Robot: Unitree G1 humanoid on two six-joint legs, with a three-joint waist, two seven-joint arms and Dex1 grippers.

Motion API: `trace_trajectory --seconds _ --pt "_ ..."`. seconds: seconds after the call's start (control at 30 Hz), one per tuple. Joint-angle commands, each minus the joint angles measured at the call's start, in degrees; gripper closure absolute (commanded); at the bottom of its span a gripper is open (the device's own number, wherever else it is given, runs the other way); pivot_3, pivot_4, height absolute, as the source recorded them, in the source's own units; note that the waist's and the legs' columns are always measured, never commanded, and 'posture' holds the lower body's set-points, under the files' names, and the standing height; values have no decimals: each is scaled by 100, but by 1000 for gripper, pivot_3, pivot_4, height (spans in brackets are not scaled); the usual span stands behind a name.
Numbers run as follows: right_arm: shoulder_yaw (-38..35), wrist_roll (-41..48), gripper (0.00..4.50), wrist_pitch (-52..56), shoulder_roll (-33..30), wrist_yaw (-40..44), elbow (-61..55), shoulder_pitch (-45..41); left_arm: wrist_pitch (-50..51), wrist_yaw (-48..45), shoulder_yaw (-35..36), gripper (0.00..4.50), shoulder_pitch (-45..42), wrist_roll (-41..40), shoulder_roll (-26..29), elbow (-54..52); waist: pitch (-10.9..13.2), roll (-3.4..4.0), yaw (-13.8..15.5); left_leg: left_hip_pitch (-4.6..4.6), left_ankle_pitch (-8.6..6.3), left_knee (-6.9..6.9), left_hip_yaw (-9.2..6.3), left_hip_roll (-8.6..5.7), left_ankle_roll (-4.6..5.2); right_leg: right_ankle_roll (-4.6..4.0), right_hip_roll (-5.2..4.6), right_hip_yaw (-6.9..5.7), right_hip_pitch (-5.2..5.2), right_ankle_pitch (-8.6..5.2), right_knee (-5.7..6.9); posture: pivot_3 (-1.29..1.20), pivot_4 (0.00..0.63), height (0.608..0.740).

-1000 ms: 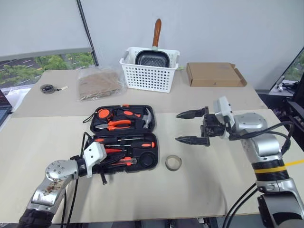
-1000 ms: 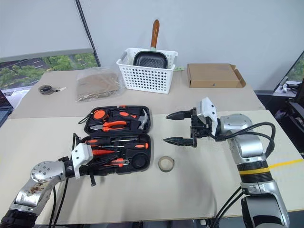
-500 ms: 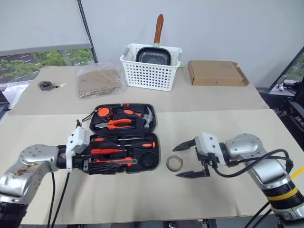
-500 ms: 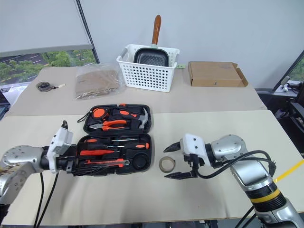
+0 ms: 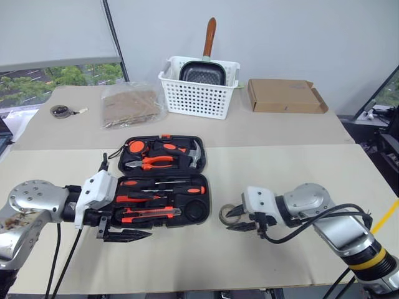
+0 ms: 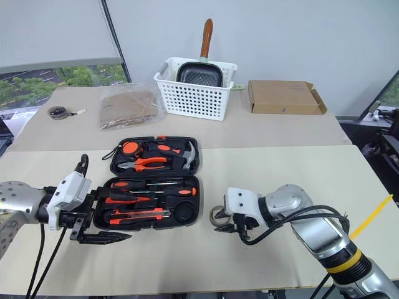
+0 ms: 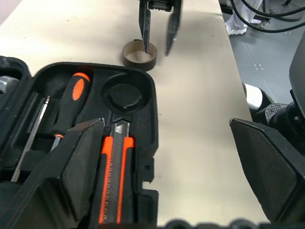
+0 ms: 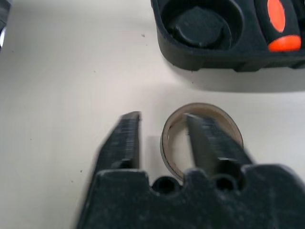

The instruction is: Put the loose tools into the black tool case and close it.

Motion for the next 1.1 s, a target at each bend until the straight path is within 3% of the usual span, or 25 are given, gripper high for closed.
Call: trace_trajectory --seconds 0.03,0.43,0.47,0.53,1.1 --pt "45 -144 4450 41 5 -73 16 -82 -39 -6 234 0 91 -26 41 -201 1 -1 1 1 0 0 0 0 0 0 0 0 0 0 0 0 150 700" --pt "-76 -32 4450 49 82 -20 98 -177 17 135 390 0 227 -62 5 -317 -1 -5 0 8 3 2 -2 1 -5 0 1 1 5 0 5 0 150 700" --pt "-80 -30 3904 68 75 -22 91 -176 23 146 390 0 223 -68 5 -319 -1 -5 0 8 3 2 -2 1 -5 1 2 1 5 0 5 0 150 700" --pt "-88 -84 3446 5 95 -100 125 -159 17 183 388 0 216 -57 -4 -324 -1 -5 1 7 3 1 -3 1 -5 0 2 1 5 0 6 0 150 700" --pt "-289 213 3446 210 209 -243 -92 -296 130 341 298 0 117 -135 -50 -409 -1 -6 0 6 5 1 -2 0 -7 0 3 2 4 0 8 0 150 700"
